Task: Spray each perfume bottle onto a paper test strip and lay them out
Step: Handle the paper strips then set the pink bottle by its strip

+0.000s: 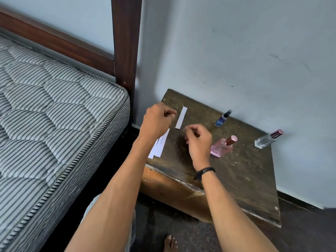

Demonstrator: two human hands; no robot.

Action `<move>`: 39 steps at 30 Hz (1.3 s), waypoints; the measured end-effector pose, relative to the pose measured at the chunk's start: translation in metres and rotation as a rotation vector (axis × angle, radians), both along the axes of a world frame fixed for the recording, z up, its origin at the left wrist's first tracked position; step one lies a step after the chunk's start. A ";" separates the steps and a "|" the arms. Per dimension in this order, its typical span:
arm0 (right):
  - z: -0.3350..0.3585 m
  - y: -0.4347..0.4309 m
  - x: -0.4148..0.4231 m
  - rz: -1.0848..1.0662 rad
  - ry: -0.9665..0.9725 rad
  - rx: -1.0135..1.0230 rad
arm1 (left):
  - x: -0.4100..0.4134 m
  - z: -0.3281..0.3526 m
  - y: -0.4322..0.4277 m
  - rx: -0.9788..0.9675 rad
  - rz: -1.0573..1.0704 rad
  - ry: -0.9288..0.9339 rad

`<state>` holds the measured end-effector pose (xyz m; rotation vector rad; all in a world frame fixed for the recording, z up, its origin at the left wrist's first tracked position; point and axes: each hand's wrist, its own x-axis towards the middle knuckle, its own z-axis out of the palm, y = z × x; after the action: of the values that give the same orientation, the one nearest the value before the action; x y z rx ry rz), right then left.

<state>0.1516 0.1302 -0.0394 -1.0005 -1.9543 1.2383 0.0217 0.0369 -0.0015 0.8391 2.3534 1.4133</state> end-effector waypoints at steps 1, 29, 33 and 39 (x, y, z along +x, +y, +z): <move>0.002 -0.005 0.007 0.023 -0.007 -0.013 | 0.002 0.001 0.000 0.002 -0.005 -0.004; 0.043 0.054 0.124 -0.116 -0.393 -0.111 | 0.097 -0.018 0.043 -0.066 -0.302 -0.118; 0.039 0.055 0.117 -0.051 -0.298 -0.211 | 0.103 -0.019 0.044 -0.077 -0.319 -0.090; 0.034 0.052 0.112 -0.035 -0.272 -0.158 | 0.103 -0.021 0.043 -0.063 -0.319 -0.095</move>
<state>0.2639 0.1827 -0.0056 -1.3376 -2.0551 1.3093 0.1247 0.0795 -0.0223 1.0490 2.0707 1.2135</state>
